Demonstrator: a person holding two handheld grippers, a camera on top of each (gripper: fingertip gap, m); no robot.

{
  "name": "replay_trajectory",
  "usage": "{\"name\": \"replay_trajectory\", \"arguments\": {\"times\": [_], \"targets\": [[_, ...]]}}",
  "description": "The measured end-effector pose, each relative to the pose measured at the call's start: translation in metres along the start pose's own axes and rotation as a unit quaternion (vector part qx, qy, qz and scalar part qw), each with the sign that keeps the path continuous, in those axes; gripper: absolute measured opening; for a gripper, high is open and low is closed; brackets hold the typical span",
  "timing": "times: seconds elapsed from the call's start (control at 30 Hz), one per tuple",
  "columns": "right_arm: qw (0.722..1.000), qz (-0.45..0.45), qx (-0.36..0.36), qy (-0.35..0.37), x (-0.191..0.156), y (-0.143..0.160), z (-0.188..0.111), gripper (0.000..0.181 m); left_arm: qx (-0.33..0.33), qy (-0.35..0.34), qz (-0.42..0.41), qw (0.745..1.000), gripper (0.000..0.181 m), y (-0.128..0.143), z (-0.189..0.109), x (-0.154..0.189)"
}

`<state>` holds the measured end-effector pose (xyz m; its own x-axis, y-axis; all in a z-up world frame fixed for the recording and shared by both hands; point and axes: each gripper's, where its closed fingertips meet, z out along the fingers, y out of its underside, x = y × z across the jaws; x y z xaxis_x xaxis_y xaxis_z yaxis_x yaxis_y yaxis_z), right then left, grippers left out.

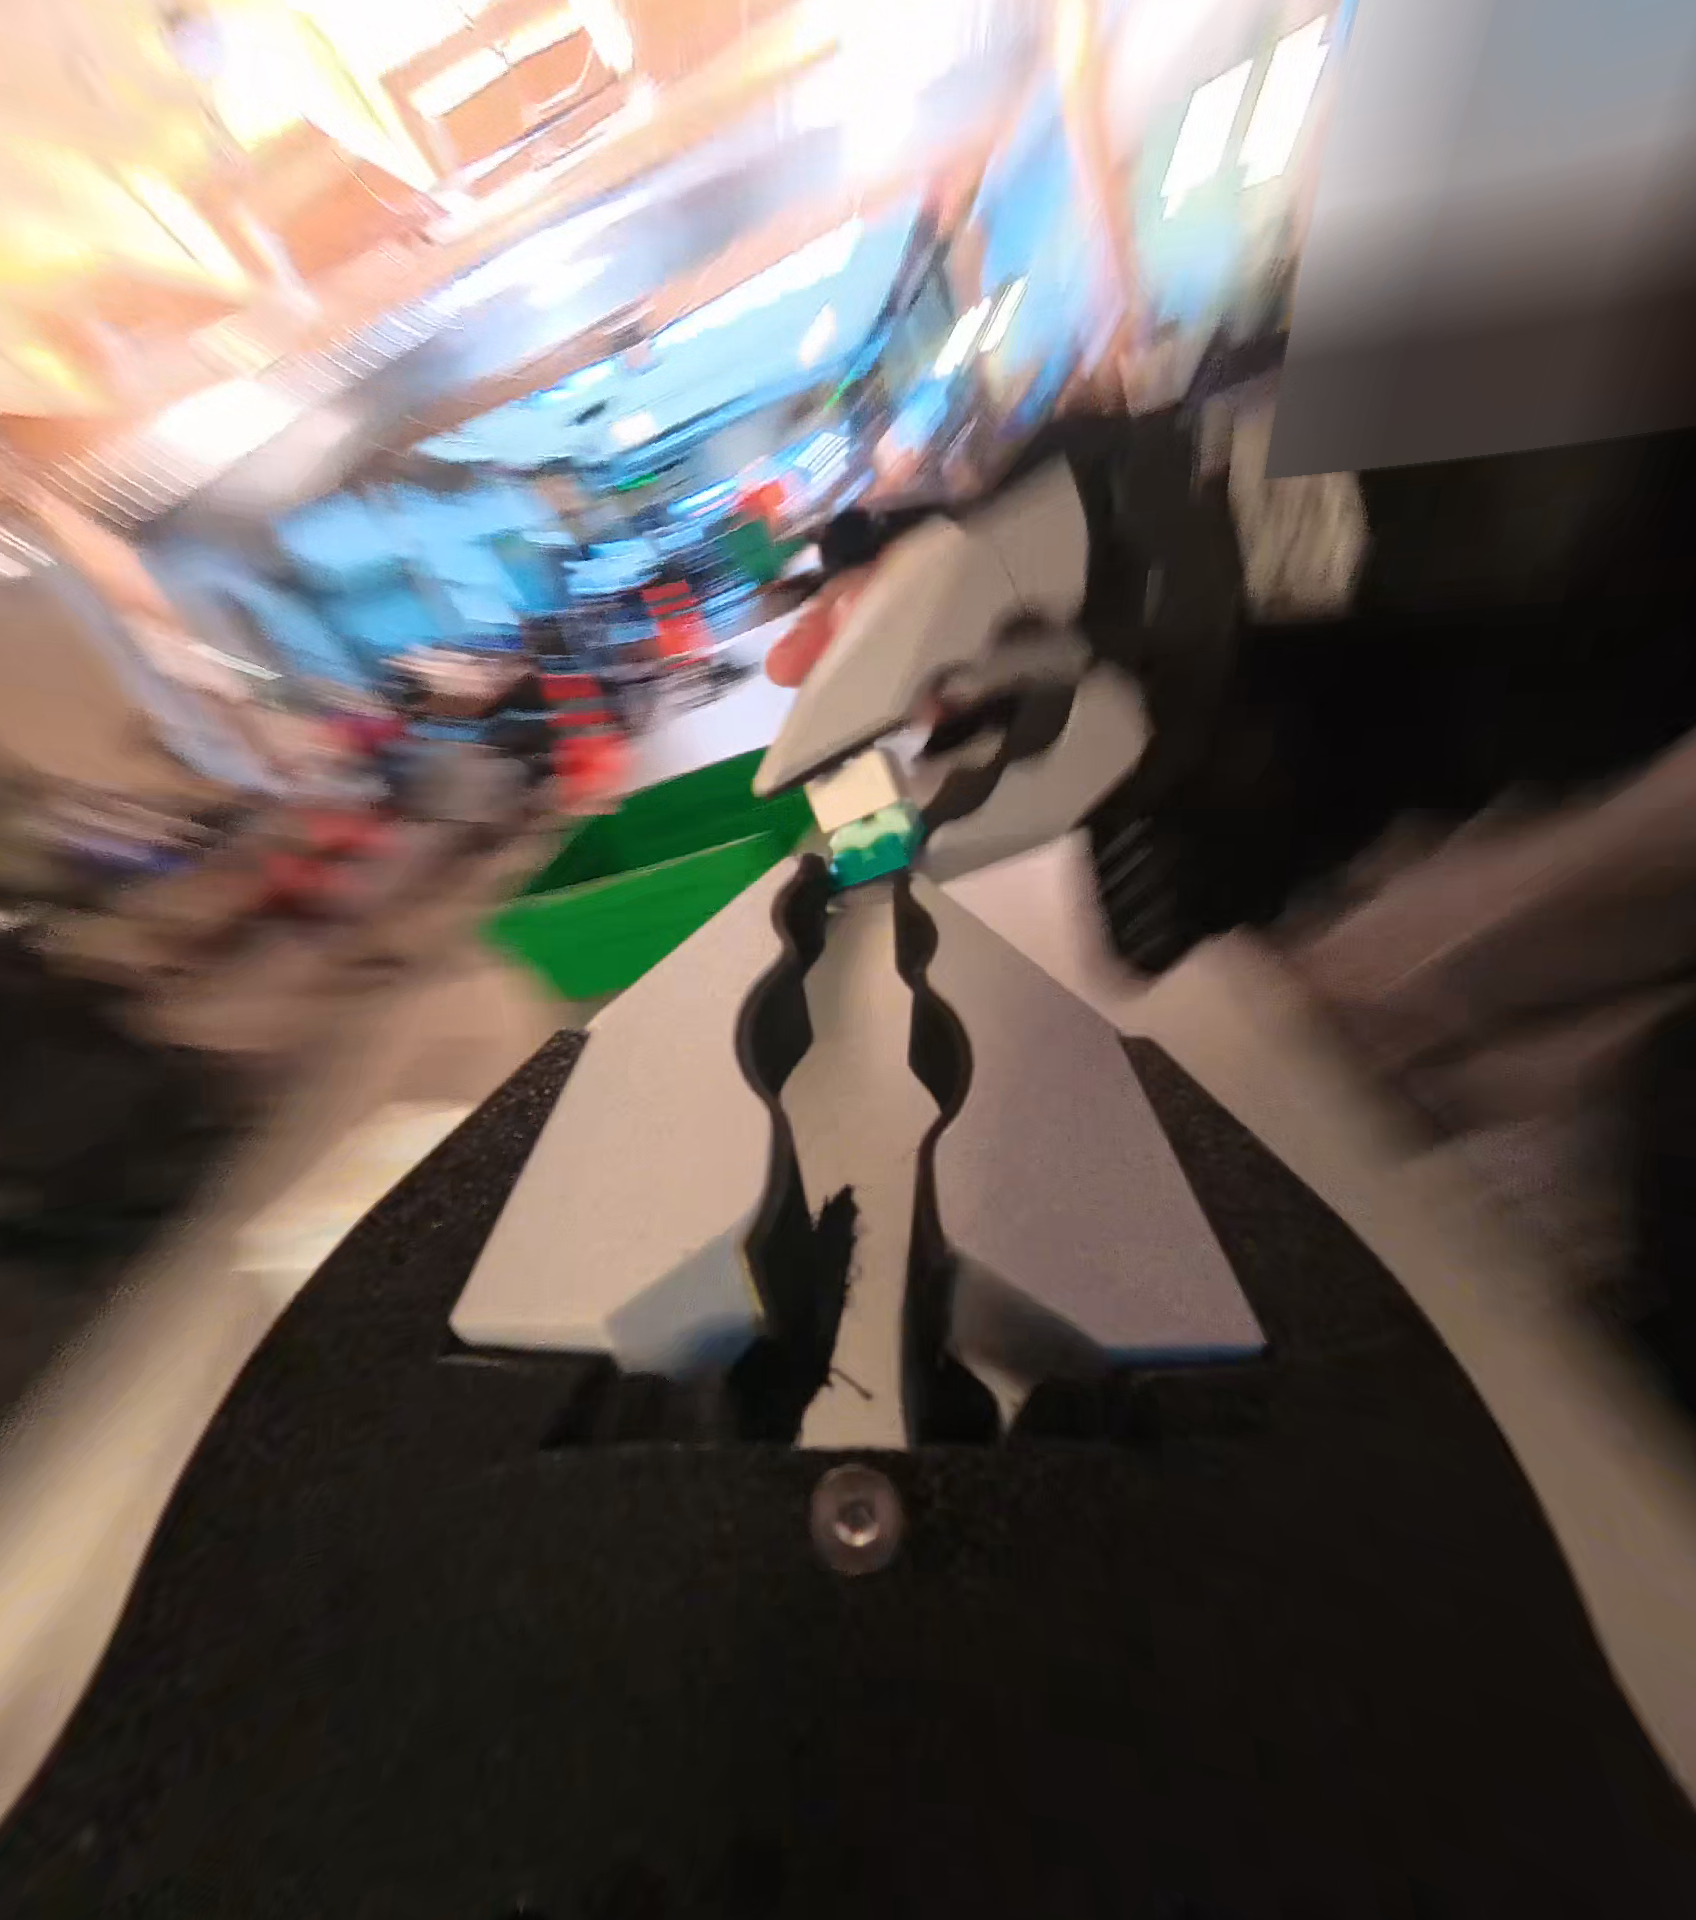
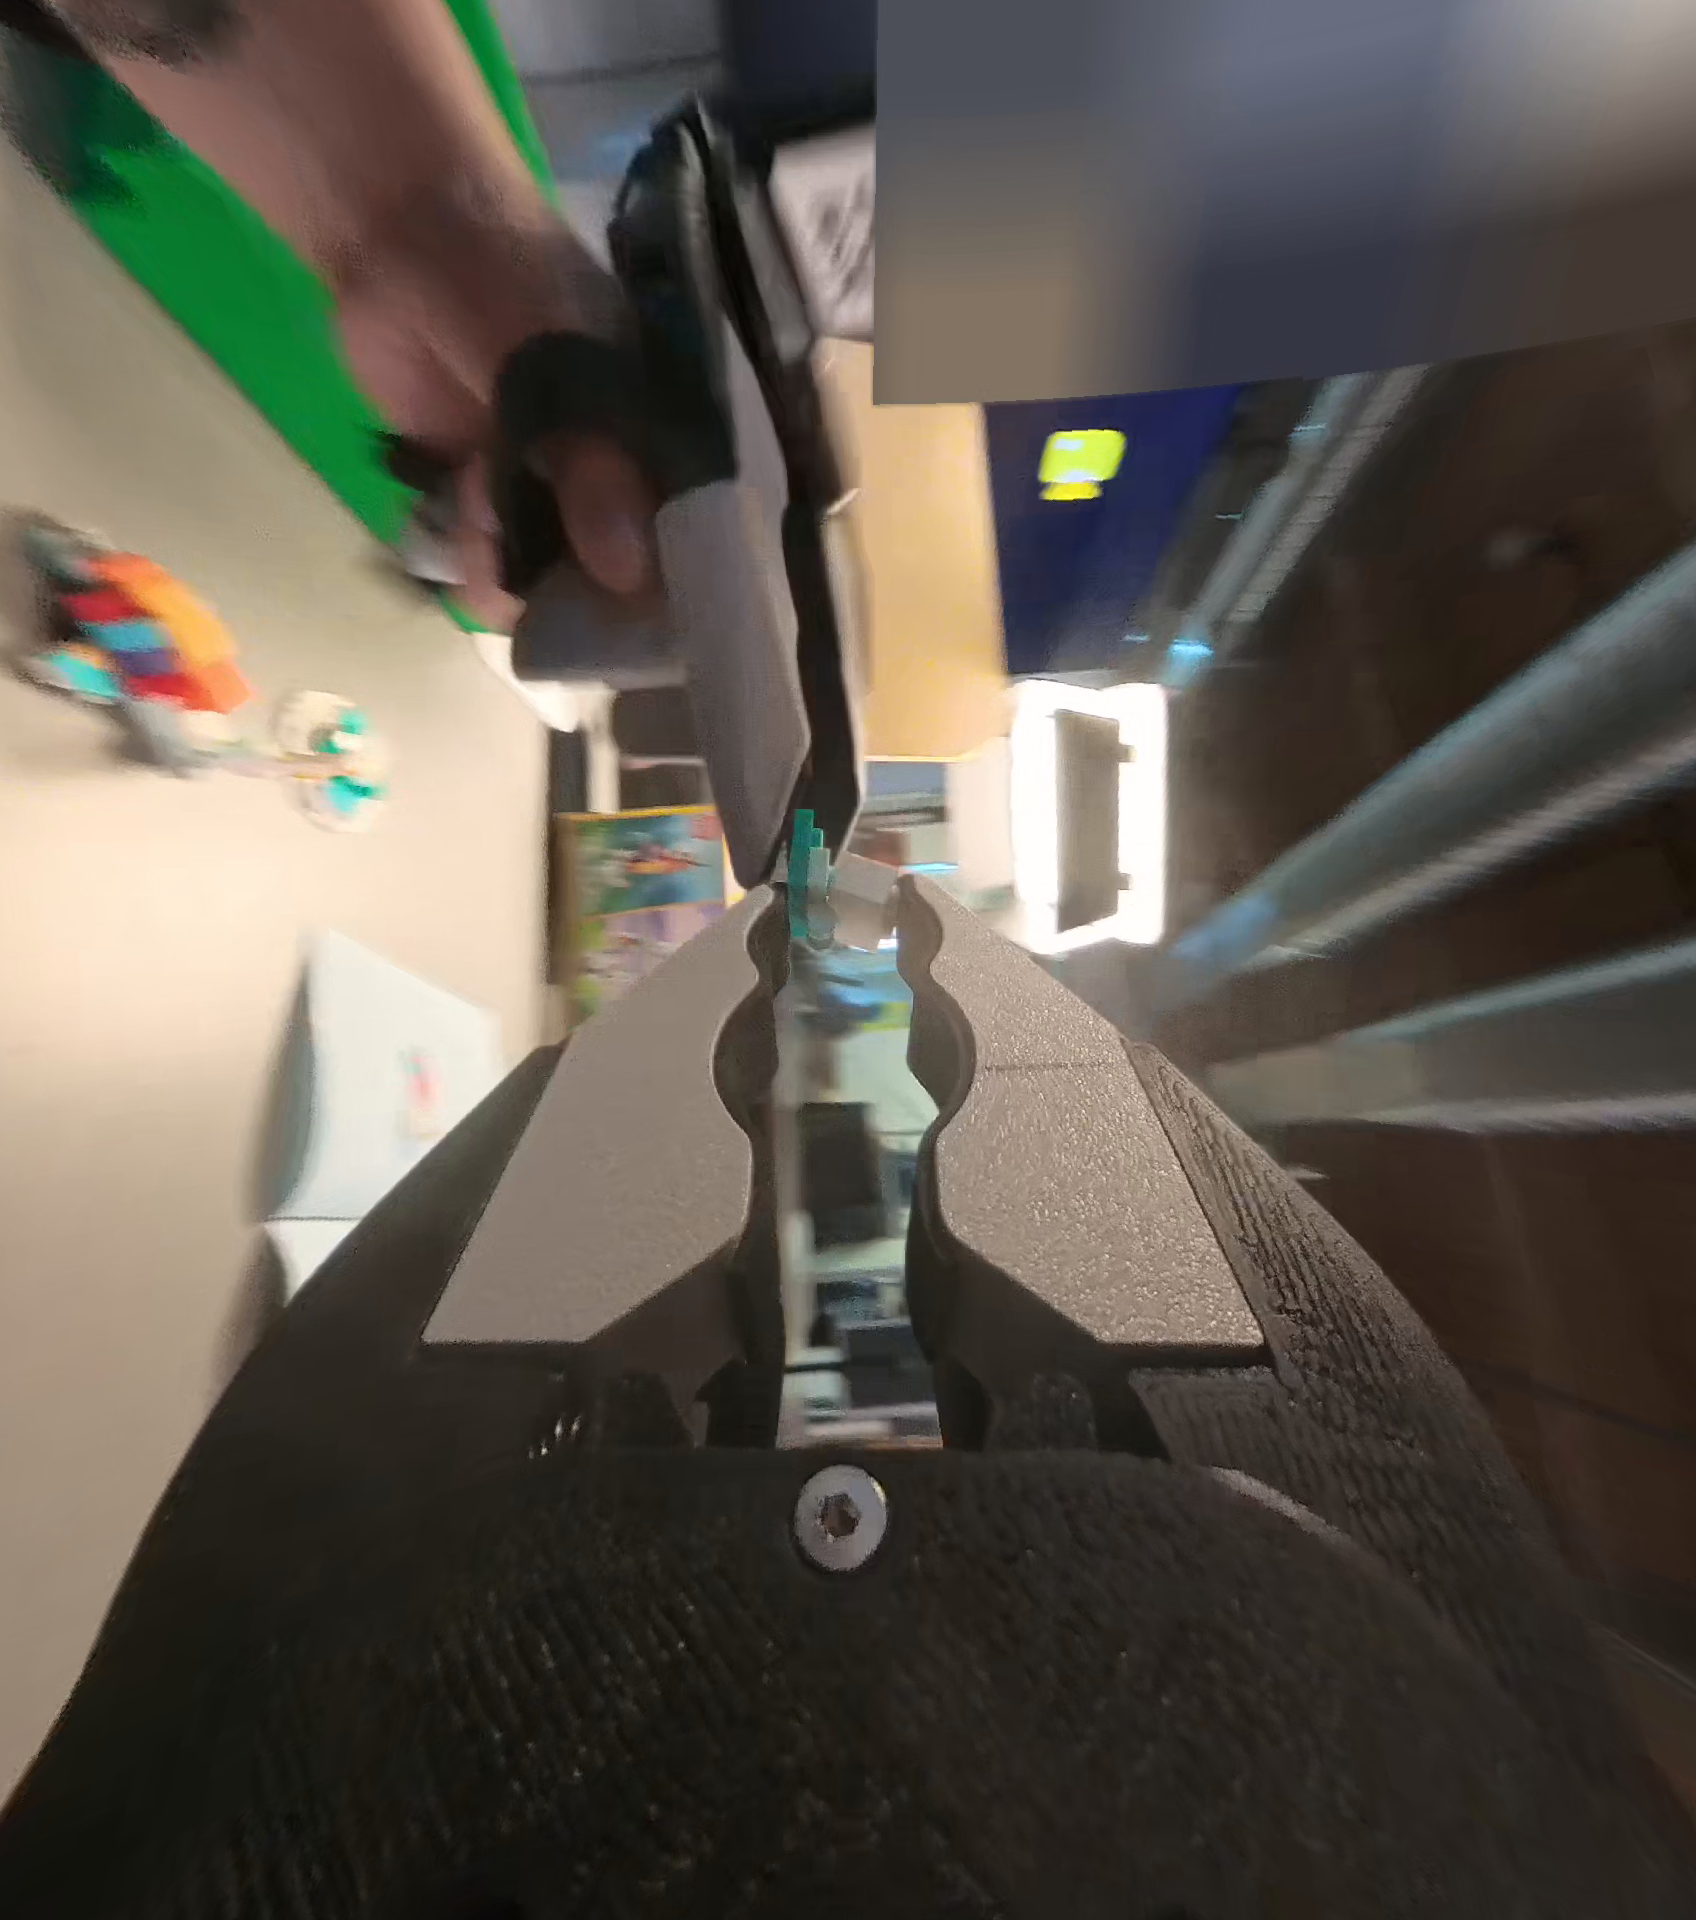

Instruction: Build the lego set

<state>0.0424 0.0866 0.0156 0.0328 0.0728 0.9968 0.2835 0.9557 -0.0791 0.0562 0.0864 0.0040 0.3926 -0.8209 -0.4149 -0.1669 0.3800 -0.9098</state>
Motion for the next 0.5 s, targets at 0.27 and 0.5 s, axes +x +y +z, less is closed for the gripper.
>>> {"name": "replay_trajectory", "arguments": {"times": [0.27,0.5], "targets": [[0.996,0.042,-0.006,-0.083,-0.020,0.004,0.000,0.018,-0.113,-0.044,0.286,0.951,0.016,0.013,-0.007,0.007],[0.990,0.069,-0.008,-0.120,-0.029,0.001,0.000,0.018,-0.138,-0.049,0.343,0.928,0.003,0.019,-0.006,0.009]]}}
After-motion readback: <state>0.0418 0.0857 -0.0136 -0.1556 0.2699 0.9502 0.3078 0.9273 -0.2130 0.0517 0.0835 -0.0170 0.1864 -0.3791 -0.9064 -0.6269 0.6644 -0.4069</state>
